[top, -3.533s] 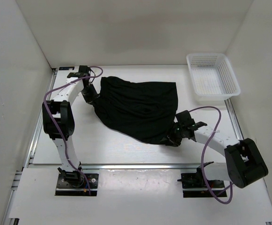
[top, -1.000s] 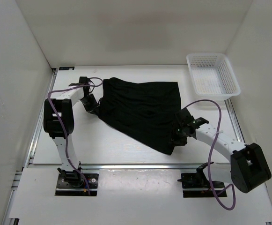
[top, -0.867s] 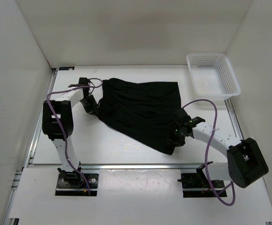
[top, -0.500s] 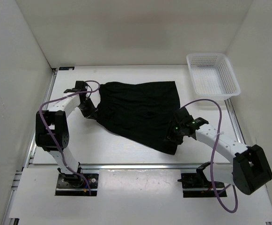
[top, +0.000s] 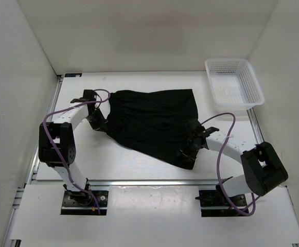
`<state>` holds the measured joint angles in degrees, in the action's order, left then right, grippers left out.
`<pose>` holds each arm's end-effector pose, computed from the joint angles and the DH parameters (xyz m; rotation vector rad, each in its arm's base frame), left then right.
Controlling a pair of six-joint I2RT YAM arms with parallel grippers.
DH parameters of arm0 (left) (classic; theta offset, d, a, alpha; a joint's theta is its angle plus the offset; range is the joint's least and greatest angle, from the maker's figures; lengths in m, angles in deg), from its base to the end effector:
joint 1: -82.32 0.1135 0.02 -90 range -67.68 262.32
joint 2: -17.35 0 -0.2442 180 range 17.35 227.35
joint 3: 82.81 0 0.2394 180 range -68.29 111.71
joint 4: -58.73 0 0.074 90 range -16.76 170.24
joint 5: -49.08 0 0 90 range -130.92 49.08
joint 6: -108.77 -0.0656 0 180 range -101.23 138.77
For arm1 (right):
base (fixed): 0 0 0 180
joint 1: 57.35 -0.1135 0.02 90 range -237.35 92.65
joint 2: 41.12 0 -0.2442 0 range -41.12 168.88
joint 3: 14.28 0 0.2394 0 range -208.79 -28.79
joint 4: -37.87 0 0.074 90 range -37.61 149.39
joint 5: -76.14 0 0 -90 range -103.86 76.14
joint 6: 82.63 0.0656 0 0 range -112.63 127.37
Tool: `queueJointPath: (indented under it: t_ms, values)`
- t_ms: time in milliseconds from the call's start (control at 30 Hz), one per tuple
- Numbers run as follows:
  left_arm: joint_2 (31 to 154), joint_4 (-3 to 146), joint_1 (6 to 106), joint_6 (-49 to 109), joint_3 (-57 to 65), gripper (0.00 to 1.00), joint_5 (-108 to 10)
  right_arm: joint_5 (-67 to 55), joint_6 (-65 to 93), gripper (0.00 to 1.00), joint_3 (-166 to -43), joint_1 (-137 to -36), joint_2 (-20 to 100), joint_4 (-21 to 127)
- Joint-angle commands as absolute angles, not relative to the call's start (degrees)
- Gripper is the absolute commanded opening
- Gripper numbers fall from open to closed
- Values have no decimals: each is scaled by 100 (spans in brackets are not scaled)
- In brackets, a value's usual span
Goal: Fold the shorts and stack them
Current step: Flatten the shorts out
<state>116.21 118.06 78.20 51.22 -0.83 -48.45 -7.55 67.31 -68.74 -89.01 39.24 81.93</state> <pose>0.3184 -0.0316 0.1502 -0.6967 2.8562 -0.2952 0.2023 0.1332 0.1189 0.6897 2.8550 0.4849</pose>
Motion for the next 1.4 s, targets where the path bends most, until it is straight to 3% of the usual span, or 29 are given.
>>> queueJointPath:
  t_ms: [0, 33, 67, 200, 567, 767, 800, 833, 867, 1000, 1100, 1167, 1300, 1367]
  values:
    - [11341, 11789, 7792, 5138, -176, 10, -4883, -1192, 6951, 40, -6791, -8926, 4140, 8130]
    - [11341, 11789, 7792, 5138, -176, 10, -4883, -1262, 6951, 36, -6790, -8926, 4193, 8130]
    - [11341, 11789, 7792, 5138, -176, 10, -4831, -1437, 6898, 24, -6790, -8926, 4263, 8130]
    - [11341, 11789, 7792, 5138, -176, 10, -4830, -1746, 6784, 1, -6790, -8926, 4159, 8358]
    - [11288, 11789, 7792, 5190, -176, 10, -4830, -2888, 6283, 1, -6984, -9285, 2850, 9544]
    - [11341, 11789, 7792, 5243, -176, 10, -4830, -2688, 5679, 1, -7070, -9286, 2584, 9484]
    - [11341, 11789, 7792, 5243, -176, 10, -4830, -2556, 5572, 2, -7141, -9286, 2725, 9362]
    - [11393, 11789, 7792, 5243, -176, 10, -4830, -2451, 5501, 22, -7220, -9338, 3083, 9361]
    - [11394, 11789, 7792, 5243, -176, 10, -4830, -2371, 5422, 27, -7378, -9400, 3269, 9265]
    - [11394, 11789, 7792, 5243, -176, 10, -4830, -2537, 5308, 41, -7826, -9760, 3920, 9124]
    - [11394, 11789, 7792, 5243, -176, 10, -4830, -2774, 5202, 44, -8169, -9997, 4290, 9123]
    - [11394, 11789, 7792, 5191, -229, 10, -4830, -2862, 5202, 54, -8293, -10077, 4588, 9123]
    - [11394, 11789, 7792, 5191, -229, 10, -4830, -2915, 5149, 54, -8372, -10191, 5063, 9009]
    - [11394, 11789, 7792, 5191, -229, 10, -4830, -2915, 5149, 47, -8372, -10243, 5187, 8948]
